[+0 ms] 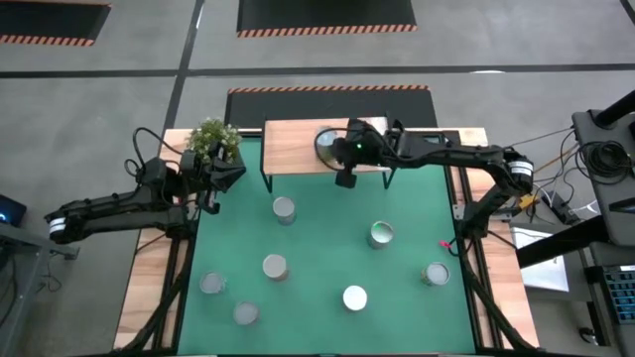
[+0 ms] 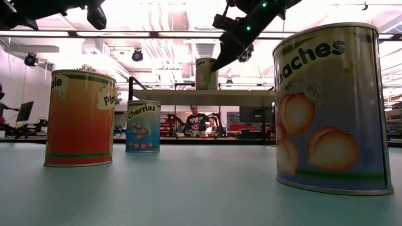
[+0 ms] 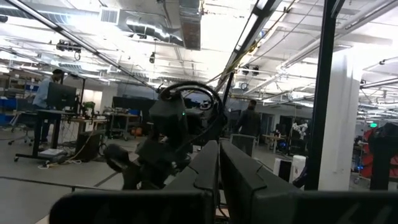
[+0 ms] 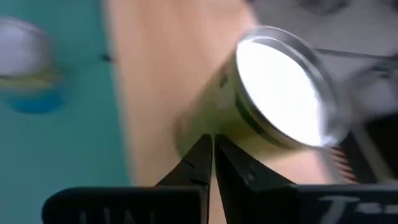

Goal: Pick and place cans onto a shelf
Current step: Put the big canned oranges on the shelf

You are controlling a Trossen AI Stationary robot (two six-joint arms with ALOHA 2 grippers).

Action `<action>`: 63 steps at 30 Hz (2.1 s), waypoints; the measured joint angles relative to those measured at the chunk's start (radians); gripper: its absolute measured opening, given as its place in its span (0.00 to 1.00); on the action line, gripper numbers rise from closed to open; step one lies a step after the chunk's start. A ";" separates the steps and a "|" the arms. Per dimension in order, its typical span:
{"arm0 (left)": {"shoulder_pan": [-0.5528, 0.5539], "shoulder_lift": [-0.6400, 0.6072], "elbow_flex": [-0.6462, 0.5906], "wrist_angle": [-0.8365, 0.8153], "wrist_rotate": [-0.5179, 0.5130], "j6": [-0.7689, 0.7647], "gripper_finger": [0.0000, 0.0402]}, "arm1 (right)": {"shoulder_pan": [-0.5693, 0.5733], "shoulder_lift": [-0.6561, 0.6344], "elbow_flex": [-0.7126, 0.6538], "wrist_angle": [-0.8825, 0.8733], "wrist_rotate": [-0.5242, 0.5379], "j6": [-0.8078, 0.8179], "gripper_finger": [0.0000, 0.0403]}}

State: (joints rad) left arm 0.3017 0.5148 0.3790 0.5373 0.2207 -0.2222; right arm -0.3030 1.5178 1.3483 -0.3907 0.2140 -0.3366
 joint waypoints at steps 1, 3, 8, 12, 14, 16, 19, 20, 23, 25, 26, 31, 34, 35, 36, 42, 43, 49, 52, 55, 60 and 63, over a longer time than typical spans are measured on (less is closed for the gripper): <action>0.000 0.000 0.000 0.000 0.000 0.000 0.00 | -0.002 -0.003 0.000 -0.001 0.045 -0.013 0.02; 0.000 0.000 0.000 0.000 0.000 0.000 0.00 | -0.011 -0.007 0.000 0.001 0.102 -0.028 0.02; 0.000 0.000 0.000 0.000 0.000 0.000 0.00 | -0.037 -0.011 -0.004 0.009 0.053 0.016 0.02; 0.000 0.000 0.000 0.000 0.000 0.000 0.00 | -0.063 -0.007 -0.026 0.040 0.049 0.030 0.02; 0.000 0.000 0.000 0.000 0.000 0.000 0.00 | -0.085 -0.005 -0.036 0.066 0.049 0.030 0.02; 0.000 0.000 0.000 0.000 0.000 0.000 0.00 | -0.104 -0.005 -0.044 0.110 0.048 0.028 0.02; 0.000 0.000 0.000 0.000 0.000 0.000 0.00 | -0.129 -0.005 -0.046 0.180 0.027 0.023 0.02; 0.000 0.000 0.000 0.000 0.000 0.000 0.00 | -0.136 -0.005 -0.047 0.203 0.005 0.029 0.02; 0.000 0.000 0.000 0.000 0.000 -0.002 0.00 | -0.145 -0.005 -0.047 0.243 -0.057 0.059 0.02; 0.000 0.000 0.000 0.001 0.000 -0.007 0.00 | -0.143 0.000 -0.047 0.256 -0.065 0.086 0.02; 0.000 0.000 0.000 0.001 0.000 -0.007 0.00 | -0.142 0.004 -0.047 0.255 -0.071 0.099 0.02; 0.000 -0.001 0.000 0.001 0.000 -0.008 0.00 | -0.122 0.065 -0.048 0.317 -0.108 0.119 0.02; 0.000 -0.002 0.000 0.001 0.000 -0.008 0.00 | -0.112 0.104 -0.048 0.389 -0.110 0.138 0.02; 0.000 -0.002 0.000 0.001 0.000 -0.008 0.00 | -0.111 0.115 -0.048 0.414 -0.111 0.144 0.02; 0.000 -0.002 0.000 0.001 0.000 -0.011 0.00 | -0.111 0.126 -0.047 0.441 -0.110 0.150 0.02; 0.000 -0.002 0.000 0.001 0.000 -0.012 0.00 | -0.112 0.174 -0.018 0.490 -0.109 0.144 0.02; 0.000 -0.002 0.000 0.001 0.000 -0.012 0.00 | -0.112 0.175 -0.014 0.484 -0.109 0.143 0.02; 0.000 -0.002 0.000 0.001 0.000 -0.012 0.00 | -0.109 0.172 -0.011 0.409 -0.109 0.162 0.02; 0.000 -0.002 0.000 0.001 0.000 -0.012 0.00 | -0.109 0.183 -0.011 0.404 -0.091 0.159 0.02; 0.000 -0.002 0.000 0.004 0.000 -0.012 0.00 | -0.110 0.212 -0.011 0.441 -0.083 0.154 0.02; 0.000 -0.002 0.000 0.010 0.000 -0.012 0.00 | -0.108 0.255 0.017 0.552 -0.084 0.142 0.02; 0.000 -0.002 0.000 0.010 0.000 -0.012 0.00 | -0.107 0.285 0.056 0.552 -0.086 0.134 0.02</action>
State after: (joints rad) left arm 0.3018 0.5125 0.3790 0.5471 0.2207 -0.2340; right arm -0.4103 1.8025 1.4046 0.1609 0.1280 -0.2026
